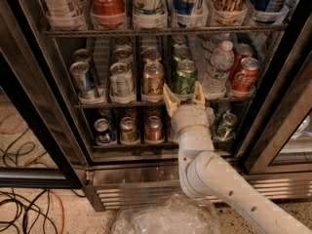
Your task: Pick green can from middle shelf of fridge
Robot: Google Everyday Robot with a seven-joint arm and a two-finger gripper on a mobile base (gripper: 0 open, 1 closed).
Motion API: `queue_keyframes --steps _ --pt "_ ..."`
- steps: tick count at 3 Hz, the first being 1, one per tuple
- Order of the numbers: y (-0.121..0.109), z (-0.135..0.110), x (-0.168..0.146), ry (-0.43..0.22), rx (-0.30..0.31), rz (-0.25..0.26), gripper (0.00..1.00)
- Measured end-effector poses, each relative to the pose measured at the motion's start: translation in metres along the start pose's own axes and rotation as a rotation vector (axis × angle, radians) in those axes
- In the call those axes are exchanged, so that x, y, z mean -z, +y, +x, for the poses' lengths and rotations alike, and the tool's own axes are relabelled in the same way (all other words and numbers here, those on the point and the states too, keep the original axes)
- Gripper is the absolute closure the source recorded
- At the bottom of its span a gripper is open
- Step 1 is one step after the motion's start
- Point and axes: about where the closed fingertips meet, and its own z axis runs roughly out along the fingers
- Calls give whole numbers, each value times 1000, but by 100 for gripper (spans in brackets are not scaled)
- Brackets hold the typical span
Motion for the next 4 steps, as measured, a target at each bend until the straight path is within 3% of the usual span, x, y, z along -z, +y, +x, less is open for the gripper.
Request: queue_keyframes --steps 4 --pt "-9 12 -44 28 -19 51 37"
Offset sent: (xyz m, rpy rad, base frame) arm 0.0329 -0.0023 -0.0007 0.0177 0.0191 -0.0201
